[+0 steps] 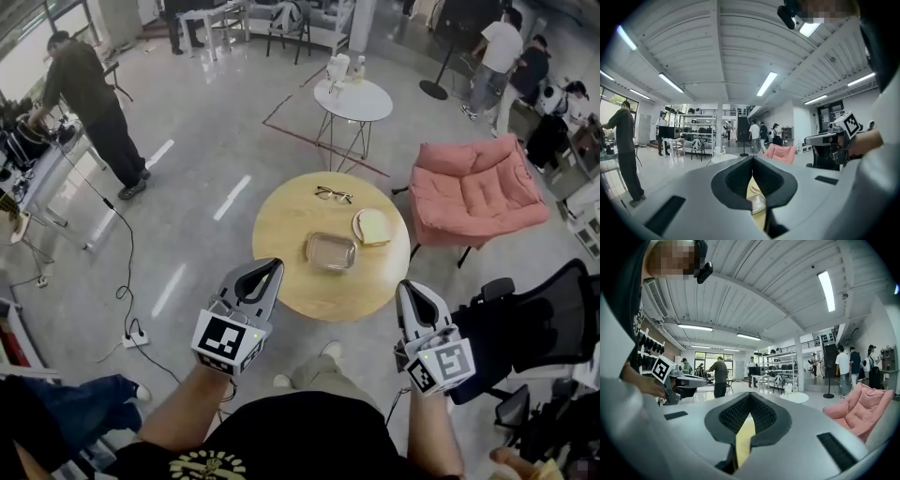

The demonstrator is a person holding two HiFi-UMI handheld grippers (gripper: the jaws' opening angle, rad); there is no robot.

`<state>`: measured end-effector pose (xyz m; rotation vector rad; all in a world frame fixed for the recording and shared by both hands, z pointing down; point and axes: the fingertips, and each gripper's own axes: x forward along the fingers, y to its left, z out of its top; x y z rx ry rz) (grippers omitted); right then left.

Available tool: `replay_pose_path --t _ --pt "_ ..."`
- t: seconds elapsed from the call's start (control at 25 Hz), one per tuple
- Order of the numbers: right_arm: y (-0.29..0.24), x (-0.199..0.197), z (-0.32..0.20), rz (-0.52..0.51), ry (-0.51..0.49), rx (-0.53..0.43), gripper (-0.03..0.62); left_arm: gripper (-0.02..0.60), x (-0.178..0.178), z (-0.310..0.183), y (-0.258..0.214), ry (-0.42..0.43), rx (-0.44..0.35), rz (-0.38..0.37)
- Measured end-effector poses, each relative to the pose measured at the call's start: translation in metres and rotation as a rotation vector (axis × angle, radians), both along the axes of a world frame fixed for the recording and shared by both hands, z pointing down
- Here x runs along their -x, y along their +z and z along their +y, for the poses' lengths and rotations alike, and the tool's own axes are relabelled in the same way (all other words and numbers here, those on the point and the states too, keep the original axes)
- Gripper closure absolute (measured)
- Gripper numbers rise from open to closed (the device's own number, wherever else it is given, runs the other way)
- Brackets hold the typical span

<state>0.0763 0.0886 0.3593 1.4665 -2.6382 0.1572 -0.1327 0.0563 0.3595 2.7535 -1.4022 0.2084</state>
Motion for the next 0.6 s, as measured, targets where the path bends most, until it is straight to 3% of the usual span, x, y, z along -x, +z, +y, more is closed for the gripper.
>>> replay_pose_path --t 0.6 --pt "0.003 -0.057 -0.08 -0.067 -0.011 0.006 0.579 0.563 -0.053 -0.071 -0.007 0.004 0.038 0.034"
